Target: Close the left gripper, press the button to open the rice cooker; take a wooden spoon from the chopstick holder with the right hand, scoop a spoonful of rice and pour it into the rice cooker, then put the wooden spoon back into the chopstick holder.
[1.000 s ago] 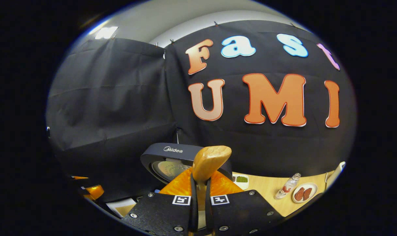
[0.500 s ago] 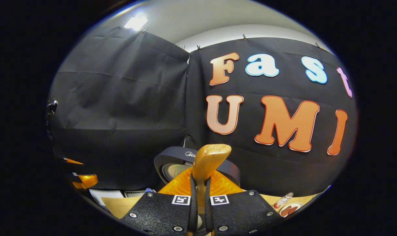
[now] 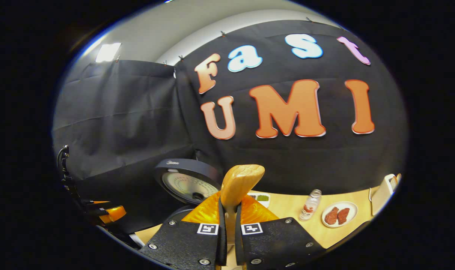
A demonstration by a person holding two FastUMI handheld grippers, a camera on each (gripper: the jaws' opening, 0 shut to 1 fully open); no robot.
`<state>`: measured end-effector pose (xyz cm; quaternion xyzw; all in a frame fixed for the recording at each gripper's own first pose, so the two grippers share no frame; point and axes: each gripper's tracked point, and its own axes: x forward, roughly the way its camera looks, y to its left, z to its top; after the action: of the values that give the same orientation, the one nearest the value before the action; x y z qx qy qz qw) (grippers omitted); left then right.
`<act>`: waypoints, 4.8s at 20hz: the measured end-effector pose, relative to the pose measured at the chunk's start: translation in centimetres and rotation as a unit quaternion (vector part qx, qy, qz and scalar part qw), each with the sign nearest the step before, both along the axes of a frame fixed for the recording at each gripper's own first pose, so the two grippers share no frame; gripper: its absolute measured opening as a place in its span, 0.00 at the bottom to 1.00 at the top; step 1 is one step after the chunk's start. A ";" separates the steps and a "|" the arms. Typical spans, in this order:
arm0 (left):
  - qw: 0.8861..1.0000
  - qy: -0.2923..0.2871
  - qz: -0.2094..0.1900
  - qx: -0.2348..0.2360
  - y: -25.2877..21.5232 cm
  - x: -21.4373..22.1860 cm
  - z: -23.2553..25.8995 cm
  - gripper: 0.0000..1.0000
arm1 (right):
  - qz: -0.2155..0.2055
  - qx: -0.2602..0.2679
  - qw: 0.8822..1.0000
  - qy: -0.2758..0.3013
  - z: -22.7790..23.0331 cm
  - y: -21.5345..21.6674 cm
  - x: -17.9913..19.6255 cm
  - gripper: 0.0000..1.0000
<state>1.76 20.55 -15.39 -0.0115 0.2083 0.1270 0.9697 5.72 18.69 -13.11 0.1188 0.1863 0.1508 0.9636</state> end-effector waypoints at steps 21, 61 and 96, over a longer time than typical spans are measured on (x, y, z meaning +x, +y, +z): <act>0.997 0.032 -0.070 0.026 -13.4 2.2 2.0 0.98 | -0.276 0.036 0.944 0.179 -12.3 -32.6 -15.9 0.08; 0.964 0.262 -0.040 0.027 -14.7 17.6 0.5 1.00 | -0.325 0.016 0.928 0.182 -7.6 -37.0 -23.5 0.93; 0.988 0.045 -0.135 0.057 -18.1 8.7 0.4 0.99 | -0.193 -0.061 0.978 0.052 -2.2 -27.5 -11.0 0.93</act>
<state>10.50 2.43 -15.01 0.0782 0.2437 0.0069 0.9667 -5.30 -8.82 -15.26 0.1008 0.2183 -0.0557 0.9691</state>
